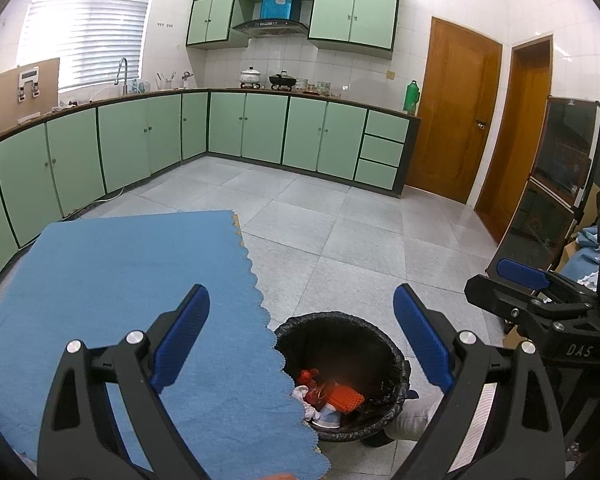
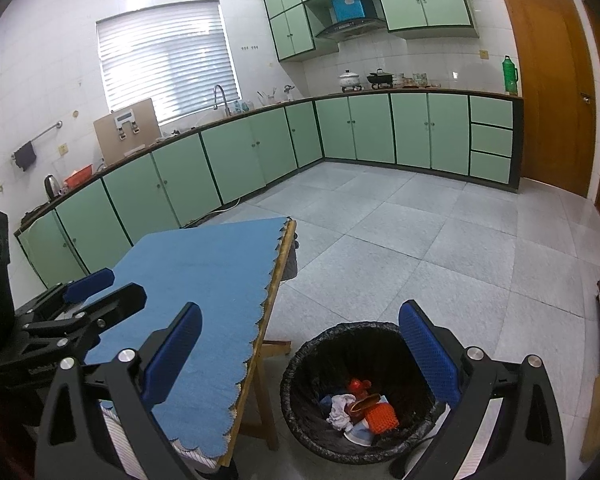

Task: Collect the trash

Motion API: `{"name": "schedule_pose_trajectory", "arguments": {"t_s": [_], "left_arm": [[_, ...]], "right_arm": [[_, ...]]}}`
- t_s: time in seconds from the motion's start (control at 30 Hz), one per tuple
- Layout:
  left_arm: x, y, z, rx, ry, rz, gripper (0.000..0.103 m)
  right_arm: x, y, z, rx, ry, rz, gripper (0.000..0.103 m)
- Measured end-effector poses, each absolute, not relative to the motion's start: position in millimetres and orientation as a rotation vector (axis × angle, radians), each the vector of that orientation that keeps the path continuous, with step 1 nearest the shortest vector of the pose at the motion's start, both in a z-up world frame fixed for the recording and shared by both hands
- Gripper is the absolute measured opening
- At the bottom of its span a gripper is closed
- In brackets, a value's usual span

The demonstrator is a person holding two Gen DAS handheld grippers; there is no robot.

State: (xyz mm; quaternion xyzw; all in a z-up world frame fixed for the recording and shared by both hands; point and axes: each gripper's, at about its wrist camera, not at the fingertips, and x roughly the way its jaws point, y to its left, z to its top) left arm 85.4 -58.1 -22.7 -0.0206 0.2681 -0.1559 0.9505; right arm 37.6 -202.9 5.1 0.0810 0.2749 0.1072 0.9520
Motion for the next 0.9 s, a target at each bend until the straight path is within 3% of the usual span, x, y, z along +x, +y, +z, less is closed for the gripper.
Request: {"name": "schedule_pose_trajectory", "arguments": {"t_s": [0.9], "left_arm": [[86.5, -56.4, -22.8, -0.04, 0.545, -0.315, 0.09]], "right_arm": [[38.6, -201.7, 7.1, 0.163, 0.555, 0.218, 0.097]]}}
